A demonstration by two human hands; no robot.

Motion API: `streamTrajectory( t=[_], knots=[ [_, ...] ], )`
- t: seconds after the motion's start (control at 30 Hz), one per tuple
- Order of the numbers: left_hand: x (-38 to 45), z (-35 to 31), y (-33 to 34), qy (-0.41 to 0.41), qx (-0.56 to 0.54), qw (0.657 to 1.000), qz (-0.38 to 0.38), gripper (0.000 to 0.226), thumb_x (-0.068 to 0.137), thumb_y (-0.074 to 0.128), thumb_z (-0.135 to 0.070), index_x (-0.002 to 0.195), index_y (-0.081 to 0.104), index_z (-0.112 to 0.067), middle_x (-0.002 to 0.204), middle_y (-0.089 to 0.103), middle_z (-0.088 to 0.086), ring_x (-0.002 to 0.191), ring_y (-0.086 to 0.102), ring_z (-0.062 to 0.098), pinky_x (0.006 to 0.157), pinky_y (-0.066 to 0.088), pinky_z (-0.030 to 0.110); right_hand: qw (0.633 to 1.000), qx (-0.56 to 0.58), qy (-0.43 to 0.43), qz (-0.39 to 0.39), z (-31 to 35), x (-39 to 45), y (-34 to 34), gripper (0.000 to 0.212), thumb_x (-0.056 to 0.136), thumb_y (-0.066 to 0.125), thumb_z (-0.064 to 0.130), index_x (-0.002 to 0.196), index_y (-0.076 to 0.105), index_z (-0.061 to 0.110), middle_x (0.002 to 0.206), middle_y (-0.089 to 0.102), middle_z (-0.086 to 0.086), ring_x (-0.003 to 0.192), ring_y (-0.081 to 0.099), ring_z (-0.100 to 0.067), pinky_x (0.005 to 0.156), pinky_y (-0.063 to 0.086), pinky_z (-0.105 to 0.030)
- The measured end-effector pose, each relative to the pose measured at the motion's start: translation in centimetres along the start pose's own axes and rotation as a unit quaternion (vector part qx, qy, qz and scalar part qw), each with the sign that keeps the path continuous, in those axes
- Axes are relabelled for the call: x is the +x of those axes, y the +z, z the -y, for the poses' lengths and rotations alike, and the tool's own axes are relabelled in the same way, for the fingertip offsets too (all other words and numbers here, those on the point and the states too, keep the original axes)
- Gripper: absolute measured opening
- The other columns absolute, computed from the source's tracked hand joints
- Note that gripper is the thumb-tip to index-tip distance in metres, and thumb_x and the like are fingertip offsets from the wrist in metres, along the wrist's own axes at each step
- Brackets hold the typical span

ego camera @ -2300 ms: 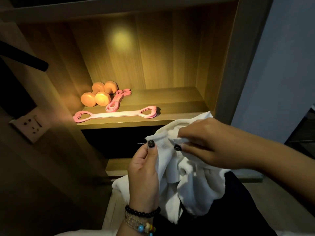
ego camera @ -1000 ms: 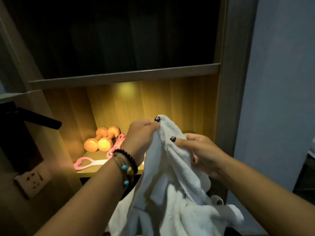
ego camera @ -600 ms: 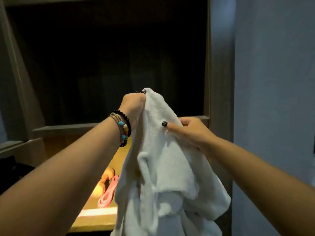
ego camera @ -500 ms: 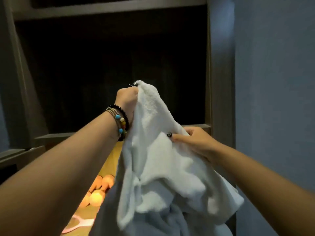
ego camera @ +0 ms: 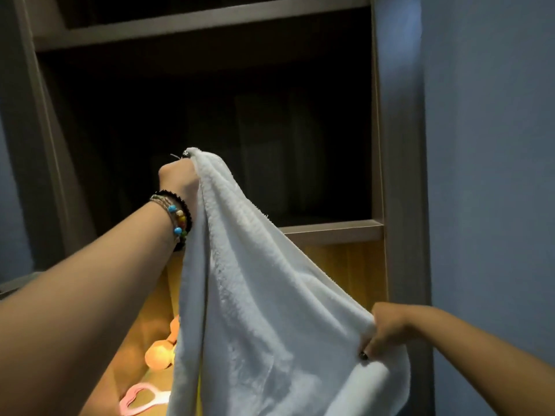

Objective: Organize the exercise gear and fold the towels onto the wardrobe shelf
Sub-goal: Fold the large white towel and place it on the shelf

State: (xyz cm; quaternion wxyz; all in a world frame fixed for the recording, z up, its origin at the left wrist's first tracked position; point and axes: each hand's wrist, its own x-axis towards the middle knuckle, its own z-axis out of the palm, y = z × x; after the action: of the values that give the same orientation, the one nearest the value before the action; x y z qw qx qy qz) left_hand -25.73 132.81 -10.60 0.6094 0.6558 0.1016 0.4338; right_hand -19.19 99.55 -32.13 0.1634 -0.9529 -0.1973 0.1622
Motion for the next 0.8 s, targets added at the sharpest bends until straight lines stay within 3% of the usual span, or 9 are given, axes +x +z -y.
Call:
streamTrajectory(
  t=[0.07, 0.13, 0.17, 0.23, 0.3, 0.37, 0.5, 0.7, 0.8],
  knots=[
    [-0.3, 0.9, -0.6, -0.012, -0.030, 0.999, 0.031, 0.029, 0.093, 0.048, -0.008, 0.066, 0.045, -0.018, 0.065, 0.041, -0.002, 0.056, 0.042, 0.011, 0.057, 0.038, 0.024, 0.999, -0.006, -0.029, -0.029, 0.4, -0.2, -0.9, 0.043, 0.063, 0.083, 0.049, 0.093, 0.068, 0.022, 0.097, 0.068, 0.004, 0.092, 0.065, -0.014, 0.075, 0.054, -0.022],
    [-1.9, 1.5, -0.8, -0.004, -0.048, 0.995, 0.089, 0.016, 0.088, 0.056, -0.009, 0.072, 0.054, -0.011, 0.065, 0.046, 0.000, 0.058, 0.045, 0.013, 0.057, 0.039, 0.028, 0.987, 0.078, -0.118, -0.077, 2.1, -0.6, -1.8, 0.039, 0.069, 0.081, 0.046, 0.090, 0.071, 0.014, 0.089, 0.067, 0.001, 0.083, 0.065, -0.012, 0.070, 0.052, -0.020],
    [-3.1, 1.8, -0.7, 0.007, -0.053, 0.988, 0.143, 0.008, 0.088, 0.059, -0.011, 0.080, 0.057, -0.008, 0.069, 0.048, 0.003, 0.061, 0.048, 0.014, 0.059, 0.042, 0.029, 0.968, 0.142, -0.171, -0.119, 3.6, -1.2, -2.3, 0.035, 0.072, 0.080, 0.040, 0.092, 0.071, 0.013, 0.088, 0.067, 0.001, 0.082, 0.064, -0.012, 0.071, 0.053, -0.020],
    [-5.5, 2.6, -0.3, 0.029, -0.055, 0.966, 0.251, 0.014, 0.093, 0.059, -0.019, 0.096, 0.061, -0.005, 0.078, 0.054, 0.007, 0.066, 0.052, 0.015, 0.061, 0.046, 0.028, 0.906, 0.244, -0.271, -0.213, 7.3, -2.8, -3.3, 0.032, 0.074, 0.079, 0.033, 0.098, 0.070, 0.015, 0.091, 0.068, 0.002, 0.086, 0.065, -0.012, 0.076, 0.055, -0.021],
    [-7.9, 3.1, 0.4, 0.039, -0.036, 0.954, 0.295, 0.022, 0.094, 0.057, -0.026, 0.097, 0.064, -0.005, 0.081, 0.059, 0.009, 0.069, 0.057, 0.015, 0.059, 0.049, 0.026, 0.853, 0.300, -0.335, -0.264, 10.9, -4.2, -3.9, 0.032, 0.074, 0.078, 0.031, 0.099, 0.069, 0.014, 0.092, 0.069, -0.001, 0.087, 0.066, -0.014, 0.078, 0.057, -0.024],
    [-9.6, 3.7, 0.9, 0.045, -0.047, 0.948, 0.310, 0.033, 0.089, 0.059, -0.032, 0.100, 0.065, -0.002, 0.088, 0.064, 0.014, 0.077, 0.061, 0.021, 0.065, 0.052, 0.029, 0.834, 0.317, -0.355, -0.277, 13.6, -4.6, -3.9, 0.026, 0.078, 0.076, 0.028, 0.094, 0.067, 0.011, 0.090, 0.068, -0.005, 0.085, 0.066, -0.018, 0.077, 0.059, -0.028],
    [-10.8, 4.5, 0.7, 0.020, -0.096, 0.944, 0.315, 0.047, 0.081, 0.059, -0.037, 0.114, 0.064, -0.003, 0.112, 0.069, 0.016, 0.106, 0.066, 0.030, 0.092, 0.053, 0.045, 0.826, 0.314, -0.343, -0.318, 15.7, -3.5, -3.1, 0.022, 0.082, 0.073, 0.029, 0.093, 0.060, 0.017, 0.092, 0.063, -0.001, 0.088, 0.064, -0.018, 0.078, 0.059, -0.033],
    [-10.6, 5.3, -0.8, -0.033, -0.133, 0.935, 0.326, 0.040, 0.085, 0.058, -0.030, 0.111, 0.066, 0.000, 0.116, 0.065, 0.024, 0.104, 0.064, 0.033, 0.093, 0.052, 0.047, 0.800, 0.324, -0.360, -0.355, 16.5, -3.2, -2.6, 0.011, 0.085, 0.069, 0.019, 0.088, 0.059, 0.015, 0.085, 0.063, -0.006, 0.079, 0.062, -0.023, 0.068, 0.056, -0.040],
    [-10.6, 5.9, -1.3, -0.042, -0.141, 0.938, 0.313, 0.038, 0.091, 0.052, -0.027, 0.112, 0.065, 0.002, 0.107, 0.063, 0.024, 0.094, 0.061, 0.029, 0.084, 0.053, 0.040, 0.799, 0.322, -0.358, -0.359, 17.3, -2.8, -2.6, 0.011, 0.088, 0.067, 0.019, 0.088, 0.057, 0.020, 0.086, 0.062, -0.002, 0.081, 0.063, -0.019, 0.068, 0.059, -0.036]
  ],
)
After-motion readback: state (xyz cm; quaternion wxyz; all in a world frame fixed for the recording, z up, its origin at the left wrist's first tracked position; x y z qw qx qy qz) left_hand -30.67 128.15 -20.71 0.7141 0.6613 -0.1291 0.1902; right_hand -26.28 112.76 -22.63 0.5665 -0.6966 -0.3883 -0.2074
